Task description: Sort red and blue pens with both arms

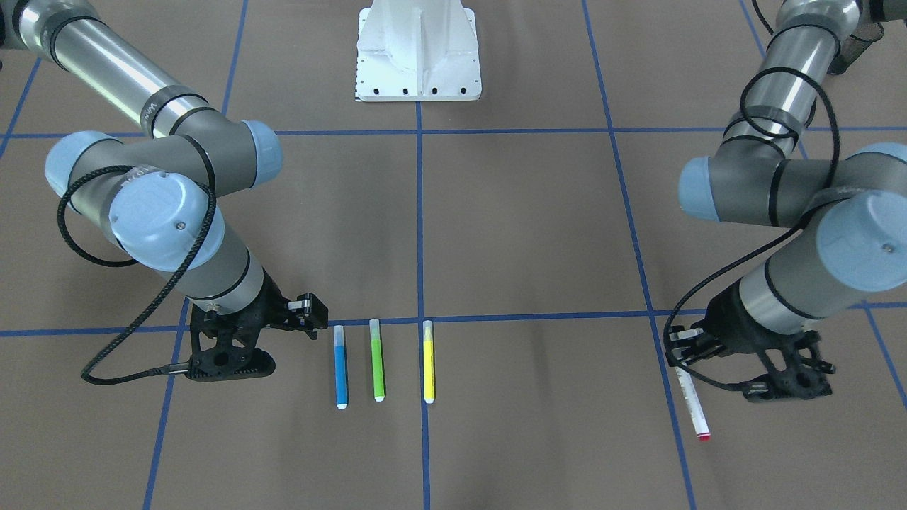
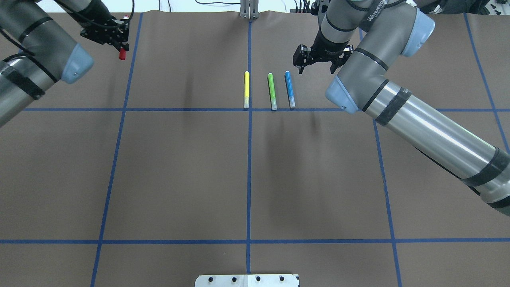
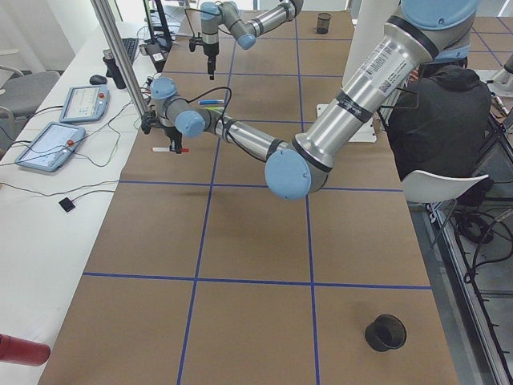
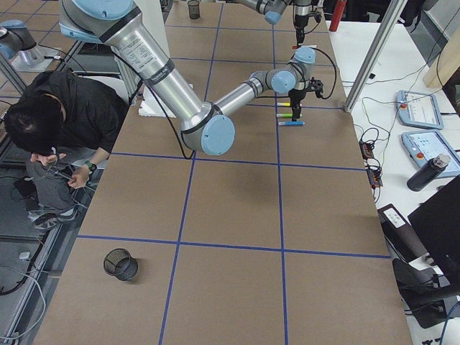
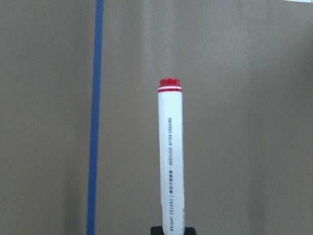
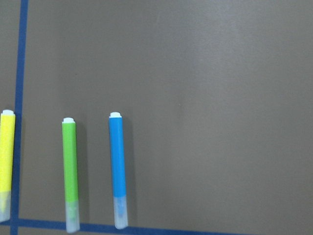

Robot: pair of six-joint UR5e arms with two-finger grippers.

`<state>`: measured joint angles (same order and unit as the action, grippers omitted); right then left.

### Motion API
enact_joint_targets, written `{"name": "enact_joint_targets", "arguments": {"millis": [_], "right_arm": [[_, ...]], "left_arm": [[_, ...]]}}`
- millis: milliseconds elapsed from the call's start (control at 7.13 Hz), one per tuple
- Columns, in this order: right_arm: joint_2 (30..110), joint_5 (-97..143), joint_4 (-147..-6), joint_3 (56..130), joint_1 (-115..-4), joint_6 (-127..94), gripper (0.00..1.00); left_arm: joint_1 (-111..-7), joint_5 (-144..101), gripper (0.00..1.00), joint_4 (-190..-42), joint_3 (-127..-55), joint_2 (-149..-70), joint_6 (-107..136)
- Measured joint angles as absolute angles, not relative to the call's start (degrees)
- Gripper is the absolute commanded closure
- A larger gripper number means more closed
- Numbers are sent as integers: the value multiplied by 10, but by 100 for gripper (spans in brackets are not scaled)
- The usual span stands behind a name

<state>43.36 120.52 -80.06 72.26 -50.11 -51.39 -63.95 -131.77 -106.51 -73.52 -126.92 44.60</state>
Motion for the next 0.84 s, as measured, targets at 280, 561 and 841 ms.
{"name": "enact_joint_targets", "arguments": {"millis": [280, 561, 841], "right_arm": [[413, 1171, -771, 685, -476, -542, 7], [406, 1151, -730, 646, -455, -562, 12], [398, 1147, -710, 615, -442, -569, 17]], "left_arm": [[-680, -1348, 100, -1060, -758, -1217, 378], [-694, -1357, 100, -1059, -759, -1203, 340], [-696, -1359, 100, -1059, -760, -1202, 335]]}}
